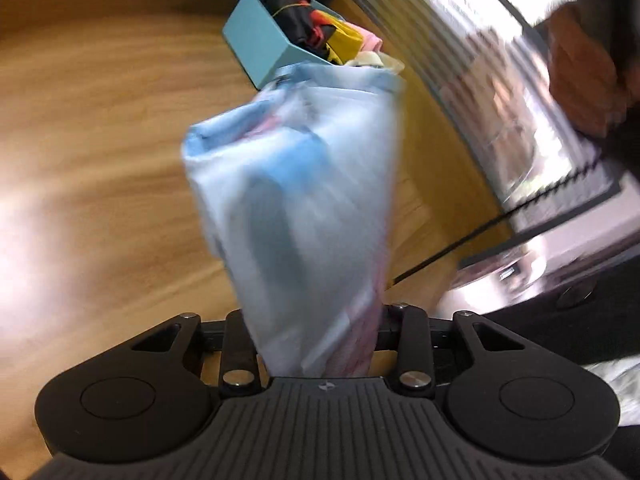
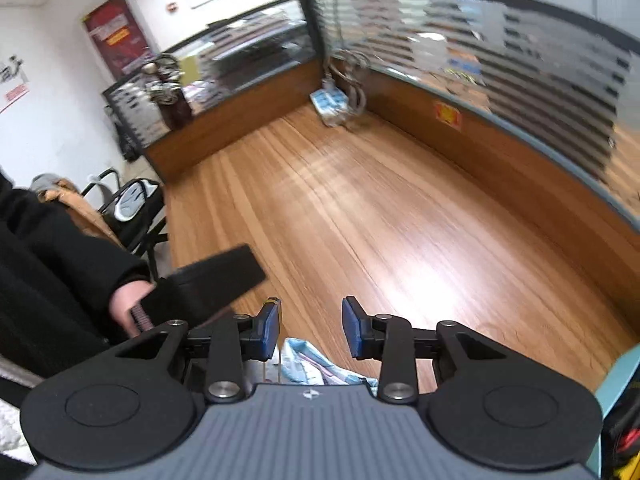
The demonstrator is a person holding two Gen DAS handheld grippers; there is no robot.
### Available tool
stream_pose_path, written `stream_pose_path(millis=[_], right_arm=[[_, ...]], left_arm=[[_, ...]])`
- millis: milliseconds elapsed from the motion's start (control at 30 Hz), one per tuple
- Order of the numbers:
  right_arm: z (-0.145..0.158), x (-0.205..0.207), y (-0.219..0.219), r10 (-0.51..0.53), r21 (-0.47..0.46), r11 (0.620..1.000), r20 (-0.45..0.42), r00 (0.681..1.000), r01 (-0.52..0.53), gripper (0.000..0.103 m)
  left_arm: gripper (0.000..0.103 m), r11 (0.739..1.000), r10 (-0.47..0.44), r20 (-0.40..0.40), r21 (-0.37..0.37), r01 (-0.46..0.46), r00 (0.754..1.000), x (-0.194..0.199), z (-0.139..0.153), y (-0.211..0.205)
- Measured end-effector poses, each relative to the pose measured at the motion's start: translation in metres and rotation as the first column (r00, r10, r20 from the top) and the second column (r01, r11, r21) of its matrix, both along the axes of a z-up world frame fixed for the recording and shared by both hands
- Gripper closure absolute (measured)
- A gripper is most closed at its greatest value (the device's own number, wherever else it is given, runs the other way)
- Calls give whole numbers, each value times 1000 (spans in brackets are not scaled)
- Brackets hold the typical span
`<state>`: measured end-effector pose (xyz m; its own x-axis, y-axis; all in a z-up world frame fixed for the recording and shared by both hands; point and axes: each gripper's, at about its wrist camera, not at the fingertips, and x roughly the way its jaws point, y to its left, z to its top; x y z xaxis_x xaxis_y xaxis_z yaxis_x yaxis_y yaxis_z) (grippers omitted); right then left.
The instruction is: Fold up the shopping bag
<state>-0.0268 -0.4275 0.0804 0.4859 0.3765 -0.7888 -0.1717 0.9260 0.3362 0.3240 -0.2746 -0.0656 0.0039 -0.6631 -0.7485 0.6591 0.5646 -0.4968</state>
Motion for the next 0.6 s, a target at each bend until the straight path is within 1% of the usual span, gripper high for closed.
stream_pose_path(millis=[67,100,233,400,533,600], right_arm=[[0,0,-6,-36,-3,999,-1,999,36,64],[0,-1,-7,-45,-2,999,0,999,45,64],[7,-3,-9,-38,-7,999,12,999,38,64],[16,-3,3,27,-14,1000,18,999,-27,64],[16,-1,1,16,-5,1000,0,1000,-16,64],[16,0,-2,2,-6,1000,-13,1000,-2,64]], left_arm=[[66,997,-39,78,66,33,996,-7,7,-9],[66,995,-55,101,89,46,993,-10,10,-12],[66,982,-122,156,163,96,980,-15,14,-25],[66,970,-181,191,197,143,965,-20,13,-38],[66,961,-214,222,223,164,951,-25,10,-43],[66,953,-244,253,242,183,936,-29,10,-47]])
